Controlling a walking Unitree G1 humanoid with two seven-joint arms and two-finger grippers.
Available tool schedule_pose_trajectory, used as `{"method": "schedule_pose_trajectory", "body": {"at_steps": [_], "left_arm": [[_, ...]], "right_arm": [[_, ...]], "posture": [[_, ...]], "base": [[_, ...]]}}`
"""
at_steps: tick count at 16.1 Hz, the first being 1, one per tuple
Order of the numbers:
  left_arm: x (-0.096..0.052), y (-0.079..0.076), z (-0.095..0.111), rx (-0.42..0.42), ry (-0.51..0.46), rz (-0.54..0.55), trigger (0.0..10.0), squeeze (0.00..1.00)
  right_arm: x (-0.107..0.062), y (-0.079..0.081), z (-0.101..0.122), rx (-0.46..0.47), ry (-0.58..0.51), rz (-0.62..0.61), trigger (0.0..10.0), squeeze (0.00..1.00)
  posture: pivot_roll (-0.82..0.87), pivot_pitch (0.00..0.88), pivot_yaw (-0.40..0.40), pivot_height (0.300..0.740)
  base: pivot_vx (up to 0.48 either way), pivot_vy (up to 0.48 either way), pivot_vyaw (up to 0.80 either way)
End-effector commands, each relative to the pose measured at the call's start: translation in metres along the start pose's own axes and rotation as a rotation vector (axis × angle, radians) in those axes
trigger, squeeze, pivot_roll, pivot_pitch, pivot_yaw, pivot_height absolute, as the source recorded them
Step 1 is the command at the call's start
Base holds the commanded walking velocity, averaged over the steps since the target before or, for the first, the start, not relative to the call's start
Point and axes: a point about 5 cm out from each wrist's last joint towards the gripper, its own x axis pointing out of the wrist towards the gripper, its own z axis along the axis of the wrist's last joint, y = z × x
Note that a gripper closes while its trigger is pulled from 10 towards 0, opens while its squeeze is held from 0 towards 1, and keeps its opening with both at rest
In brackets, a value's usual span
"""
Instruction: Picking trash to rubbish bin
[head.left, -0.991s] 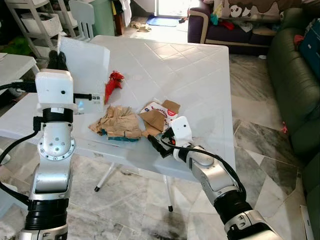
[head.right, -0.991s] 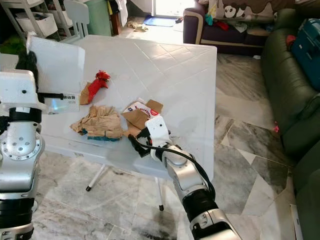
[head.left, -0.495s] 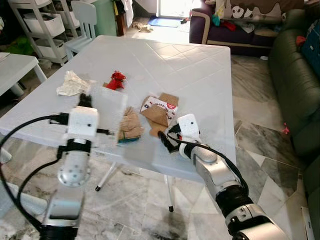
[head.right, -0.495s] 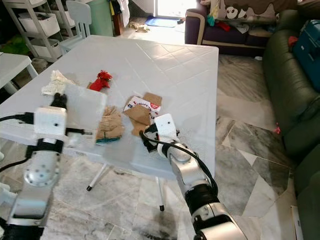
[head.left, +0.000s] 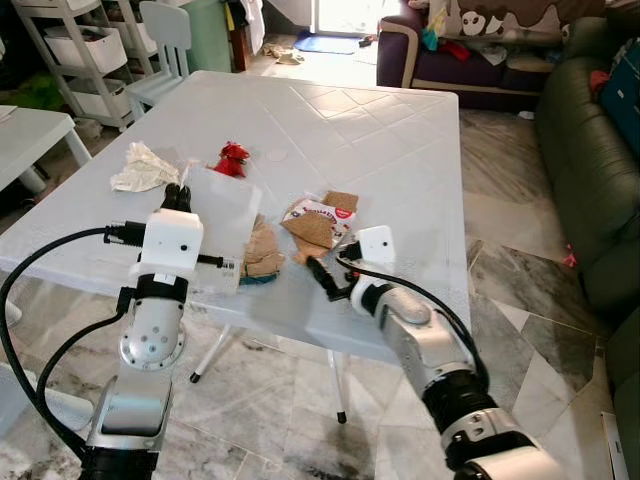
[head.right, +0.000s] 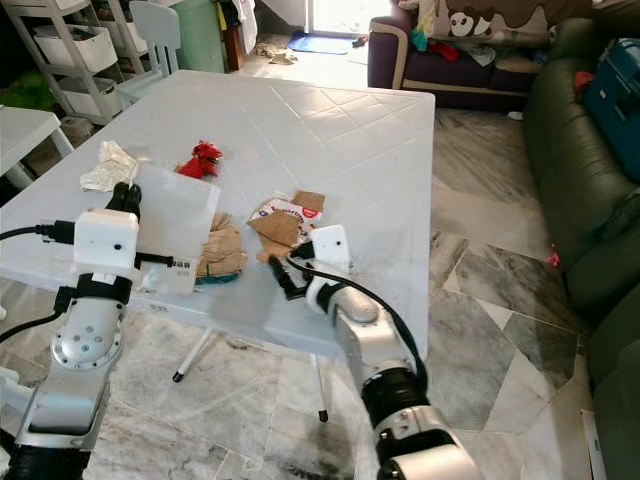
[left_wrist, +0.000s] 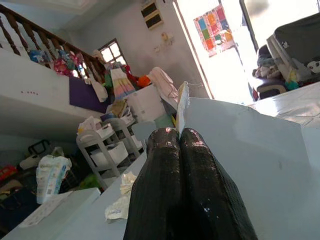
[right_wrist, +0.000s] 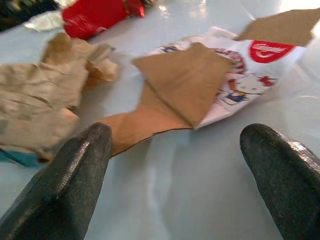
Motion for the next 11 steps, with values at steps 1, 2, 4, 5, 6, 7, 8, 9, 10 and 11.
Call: {"method": "schedule_pose_trajectory", "body": {"at_steps": [1,2,4,5,6,7,8,9,10,11], "left_arm": [[0.000,0.001,0.002,-0.002,0.001,0.005,0.0,0.00],[0.000,0.001,0.002,-0.006,0.001,0.004,0.0,0.00],[0.000,0.000,0.002,-0.011,0.002,0.004,0.0,0.00],[0.000,0.000,0.002,-0.013,0.003,0.004,0.0,0.00],[0.000,0.000,0.002,-0.017,0.006,0.007,0.0,0.00],[0.001,0.000,0.002,-0.020,0.008,0.009,0.0,0.00],[0.001,0.001,0.002,-0.023,0.011,0.011,0.0,0.00],[0.000,0.001,0.001,-0.027,0.015,0.013,0.0,0.00],[0.000,0.001,0.001,-0.031,0.018,0.014,0.0,0.00],[0.001,0.002,0.000,-0.035,0.025,0.017,0.0,0.00]], "right_arm": [[0.001,0.001,0.006,0.034,-0.031,0.013,10.0,0.00],[0.001,0.002,0.007,0.051,-0.035,0.018,10.0,0.00],[0.003,0.001,0.007,0.096,-0.028,0.013,10.0,0.00],[0.004,0.002,0.006,0.112,-0.021,0.011,10.0,0.00],[0.007,0.004,0.005,0.156,-0.010,0.012,10.0,0.00],[0.008,0.005,0.005,0.178,-0.006,0.014,10.0,0.00],[0.010,0.009,0.004,0.245,0.007,0.018,10.0,0.00],[0.011,0.010,0.003,0.309,0.020,0.014,10.0,0.00],[0.011,0.009,0.002,0.346,0.026,0.008,10.0,0.00],[0.010,0.006,0.001,0.417,0.034,-0.003,10.0,0.00]], "posture": [[0.06,0.065,-0.012,0.740],[0.06,0.065,-0.012,0.740],[0.06,0.065,-0.013,0.740],[0.06,0.065,-0.014,0.740],[0.07,0.064,-0.014,0.740],[0.07,0.064,-0.015,0.740],[0.07,0.064,-0.015,0.740],[0.07,0.065,-0.014,0.740],[0.07,0.065,-0.014,0.740],[0.07,0.065,-0.014,0.740]], "base": [[0.000,0.000,0.00],[0.000,0.000,0.00],[0.000,0.000,0.00],[0.000,0.000,0.00],[0.000,0.000,0.00],[0.000,0.000,0.00],[0.000,0.000,0.00],[0.000,0.000,0.00],[0.000,0.000,0.00],[0.000,0.000,0.00]]}}
